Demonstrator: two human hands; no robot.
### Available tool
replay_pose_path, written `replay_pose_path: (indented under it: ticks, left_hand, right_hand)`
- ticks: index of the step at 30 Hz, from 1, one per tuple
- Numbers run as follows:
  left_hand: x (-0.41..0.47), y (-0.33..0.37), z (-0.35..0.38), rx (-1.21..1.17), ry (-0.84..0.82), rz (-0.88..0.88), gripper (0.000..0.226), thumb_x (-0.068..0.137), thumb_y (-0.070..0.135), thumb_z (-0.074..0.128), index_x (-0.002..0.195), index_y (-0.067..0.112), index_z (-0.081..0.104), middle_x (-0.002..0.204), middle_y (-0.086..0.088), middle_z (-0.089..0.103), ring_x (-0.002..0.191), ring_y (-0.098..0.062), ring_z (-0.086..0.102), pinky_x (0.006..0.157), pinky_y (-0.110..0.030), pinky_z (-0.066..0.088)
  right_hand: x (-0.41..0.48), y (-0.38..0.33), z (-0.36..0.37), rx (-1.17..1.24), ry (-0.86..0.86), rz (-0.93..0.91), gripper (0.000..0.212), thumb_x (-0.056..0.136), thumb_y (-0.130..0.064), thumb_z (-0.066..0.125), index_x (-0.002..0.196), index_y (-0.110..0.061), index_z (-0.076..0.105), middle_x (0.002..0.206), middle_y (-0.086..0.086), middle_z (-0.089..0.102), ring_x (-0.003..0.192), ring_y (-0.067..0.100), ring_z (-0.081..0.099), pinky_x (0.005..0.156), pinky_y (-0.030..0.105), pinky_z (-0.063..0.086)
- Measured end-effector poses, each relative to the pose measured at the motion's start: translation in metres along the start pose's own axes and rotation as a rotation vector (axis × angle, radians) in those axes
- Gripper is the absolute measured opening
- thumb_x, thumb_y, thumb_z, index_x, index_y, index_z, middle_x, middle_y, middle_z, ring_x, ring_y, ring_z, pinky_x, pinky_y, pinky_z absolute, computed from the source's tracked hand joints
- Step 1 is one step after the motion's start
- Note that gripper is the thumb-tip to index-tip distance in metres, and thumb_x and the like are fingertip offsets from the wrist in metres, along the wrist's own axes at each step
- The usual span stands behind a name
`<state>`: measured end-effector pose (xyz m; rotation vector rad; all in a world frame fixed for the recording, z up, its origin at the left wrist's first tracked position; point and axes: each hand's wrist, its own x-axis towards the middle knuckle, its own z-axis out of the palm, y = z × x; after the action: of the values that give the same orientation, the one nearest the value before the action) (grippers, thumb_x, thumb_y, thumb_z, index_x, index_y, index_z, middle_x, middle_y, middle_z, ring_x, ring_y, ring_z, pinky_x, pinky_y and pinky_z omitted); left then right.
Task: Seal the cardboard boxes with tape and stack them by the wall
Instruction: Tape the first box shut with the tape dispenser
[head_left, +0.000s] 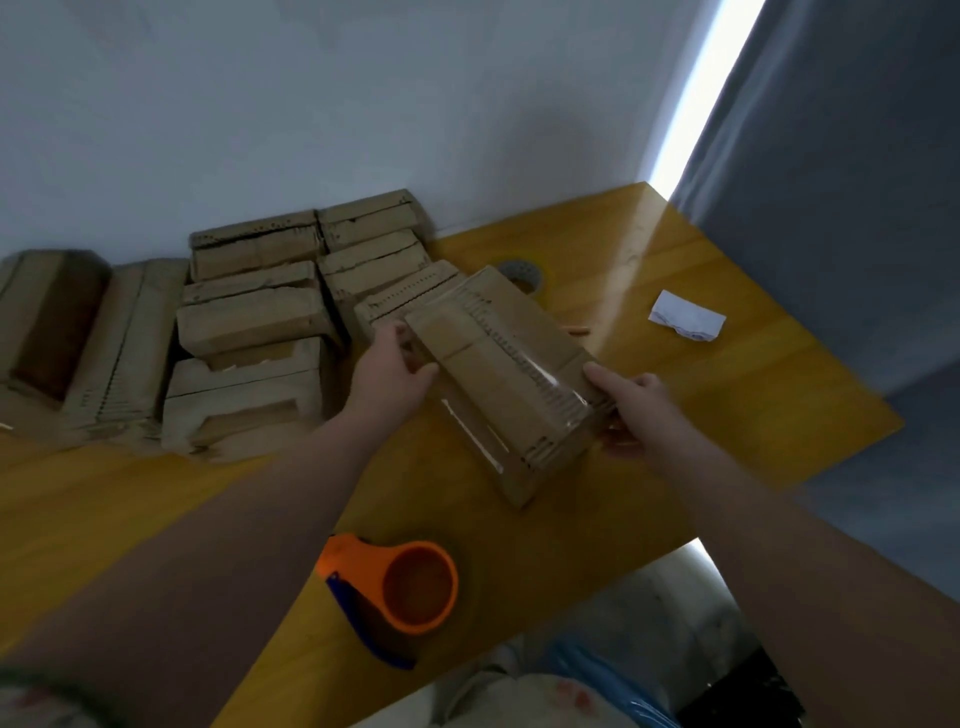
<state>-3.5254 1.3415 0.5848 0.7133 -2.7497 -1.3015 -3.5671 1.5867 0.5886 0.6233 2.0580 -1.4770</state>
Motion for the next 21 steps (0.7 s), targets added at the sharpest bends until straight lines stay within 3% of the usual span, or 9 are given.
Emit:
replay_pose_path:
  ticks: [2, 5, 9, 12, 14, 16, 17, 18, 21]
  left_hand:
    - [-0.01, -0.002, -0.001, -0.144, -0.074, -0.014, 0.054, 0.095, 0.019, 0.057, 0.142, 0.016, 0.032, 0.128, -0.004, 0.053, 0.111, -0.015, 0.05, 0.082, -0.029, 0.046]
    - [-0.029, -0.015, -0.01, -0.26, -0.206, -0.054, 0.053, 0.097, 0.021, 0.054, 0.144, 0.015, 0.03, 0.144, -0.003, 0.043, 0.128, -0.018, 0.043, 0.1, -0.041, 0.046]
    - [-0.062, -0.043, -0.021, 0.148, -0.339, 0.068, 0.047, 0.096, 0.02, 0.056, 0.14, 0.014, 0.039, 0.139, -0.004, 0.047, 0.125, -0.02, 0.046, 0.097, -0.032, 0.043]
    - [-0.088, -0.07, -0.022, 0.518, -0.616, 0.086, 0.058, 0.091, 0.012, 0.059, 0.143, 0.023, 0.036, 0.147, -0.004, 0.037, 0.132, -0.024, 0.039, 0.103, -0.035, 0.04]
    - [-0.103, -0.086, -0.022, 0.675, -0.702, 0.106, 0.067, 0.087, 0.01, 0.059, 0.146, 0.029, 0.032, 0.149, -0.003, 0.032, 0.135, -0.027, 0.035, 0.108, -0.045, 0.035]
    - [-0.113, -0.096, -0.023, 0.768, -0.706, 0.131, 0.073, 0.086, 0.01, 0.06, 0.148, 0.032, 0.028, 0.149, -0.003, 0.031, 0.137, -0.028, 0.03, 0.111, -0.056, 0.025]
    - [-0.118, -0.1, -0.024, 0.779, -0.691, 0.133, 0.073, 0.086, 0.009, 0.059, 0.148, 0.033, 0.027, 0.148, -0.003, 0.033, 0.138, -0.029, 0.029, 0.112, -0.06, 0.021]
    - [-0.121, -0.103, -0.024, 0.765, -0.664, 0.138, 0.073, 0.085, 0.009, 0.058, 0.147, 0.033, 0.029, 0.145, -0.003, 0.036, 0.137, -0.029, 0.03, 0.111, -0.062, 0.02]
    - [-0.128, -0.112, -0.027, 0.702, -0.563, 0.163, 0.068, 0.084, 0.011, 0.059, 0.145, 0.029, 0.034, 0.147, -0.003, 0.035, 0.138, -0.028, 0.029, 0.111, -0.056, 0.026]
  right_hand:
    - [-0.006, 0.004, 0.007, -0.051, 0.008, -0.011, 0.058, 0.082, -0.054, 0.067, 0.119, -0.015, 0.046, 0.112, 0.012, 0.058, 0.088, 0.025, 0.061, 0.059, 0.034, 0.051]
    - [-0.019, 0.011, 0.019, -0.156, -0.019, -0.009, 0.057, 0.082, -0.062, 0.062, 0.111, -0.014, 0.05, 0.097, 0.012, 0.06, 0.085, 0.027, 0.061, 0.066, 0.036, 0.054]
    - [-0.041, 0.022, 0.037, -0.314, 0.037, -0.12, 0.044, 0.085, -0.063, 0.057, 0.09, -0.02, 0.05, 0.091, 0.005, 0.059, 0.083, 0.024, 0.061, 0.073, 0.037, 0.054]
    - [-0.061, 0.029, 0.048, -0.505, 0.363, -0.462, 0.035, 0.089, -0.053, 0.058, 0.092, -0.02, 0.05, 0.085, -0.002, 0.057, 0.072, 0.011, 0.052, 0.059, 0.03, 0.043]
    - [-0.082, 0.036, 0.061, -0.51, 0.411, -0.885, 0.025, 0.093, -0.041, 0.058, 0.089, -0.018, 0.051, 0.074, -0.008, 0.052, 0.064, 0.008, 0.047, 0.052, 0.024, 0.036]
    - [-0.102, 0.048, 0.079, -0.612, 0.255, -1.254, 0.023, 0.092, -0.038, 0.057, 0.08, -0.018, 0.055, 0.069, -0.006, 0.055, 0.06, 0.009, 0.05, 0.05, 0.023, 0.042]
    - [-0.109, 0.056, 0.088, -0.726, 0.133, -1.354, 0.025, 0.091, -0.04, 0.056, 0.078, -0.019, 0.056, 0.07, -0.005, 0.057, 0.059, 0.01, 0.052, 0.051, 0.024, 0.046]
    - [-0.114, 0.065, 0.099, -0.877, -0.014, -1.353, 0.027, 0.092, -0.044, 0.054, 0.081, -0.019, 0.058, 0.073, -0.005, 0.059, 0.062, 0.01, 0.054, 0.055, 0.027, 0.051]
    - [-0.126, 0.093, 0.127, -1.285, -0.357, -1.099, 0.039, 0.091, -0.056, 0.052, 0.107, -0.021, 0.057, 0.097, -0.002, 0.06, 0.083, 0.015, 0.057, 0.069, 0.029, 0.051]
